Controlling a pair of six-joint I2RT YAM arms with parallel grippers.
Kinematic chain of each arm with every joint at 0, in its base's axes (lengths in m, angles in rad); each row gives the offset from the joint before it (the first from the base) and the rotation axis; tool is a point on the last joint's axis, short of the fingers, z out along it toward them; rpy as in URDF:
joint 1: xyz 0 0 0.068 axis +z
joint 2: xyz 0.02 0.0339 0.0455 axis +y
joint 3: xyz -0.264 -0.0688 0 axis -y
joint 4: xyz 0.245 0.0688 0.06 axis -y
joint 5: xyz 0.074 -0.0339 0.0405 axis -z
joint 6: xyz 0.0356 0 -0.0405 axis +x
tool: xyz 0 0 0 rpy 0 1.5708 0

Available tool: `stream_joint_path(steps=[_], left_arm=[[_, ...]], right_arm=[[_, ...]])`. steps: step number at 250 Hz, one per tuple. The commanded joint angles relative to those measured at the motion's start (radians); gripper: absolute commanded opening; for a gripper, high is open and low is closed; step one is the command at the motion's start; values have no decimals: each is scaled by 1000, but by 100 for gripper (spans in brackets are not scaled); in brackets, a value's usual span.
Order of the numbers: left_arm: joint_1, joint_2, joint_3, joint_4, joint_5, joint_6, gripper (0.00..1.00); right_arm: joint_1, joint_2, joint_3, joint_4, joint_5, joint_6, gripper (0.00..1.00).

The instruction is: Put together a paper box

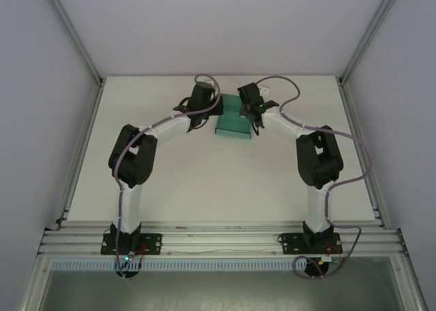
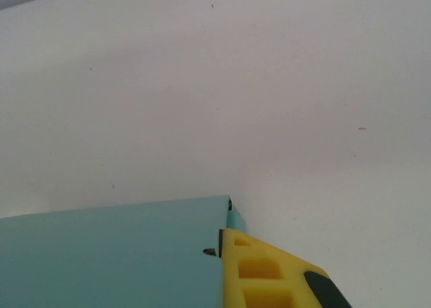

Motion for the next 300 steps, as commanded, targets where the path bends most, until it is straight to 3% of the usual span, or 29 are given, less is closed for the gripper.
stream_joint_path(steps=[1,41,80,116,140,175,188,233,264,300], left_arm=[[-28,-20,-100,72,74,-59,0],[-31,-63,-242,146,63,-44,0],[-32,-120,-381,240,72,-28,0],[-33,-177,-404,202,96,-15,21],[-31,-240,-410,155,97,1,26],[-30,-323,-374,-21,24,14,63],[-24,-351,-373,-72,-8,16,66],[8,-446,-377,-211,-73,8,99],[63,-485,-342,-260,-50,-42,100],[127,-428,-270,-228,76,-80,100]], right_arm=[[36,-23,-71,152,-28,50,0],[78,-55,-217,308,82,-54,0],[89,-106,-384,470,61,-131,0],[108,-124,-463,514,50,-225,0],[137,-131,-492,521,86,-302,0],[154,-125,-527,535,127,-339,0],[156,-124,-539,550,123,-361,0],[164,-124,-564,603,91,-421,0],[179,-117,-574,634,99,-492,0],[181,-110,-574,646,113,-512,0]])
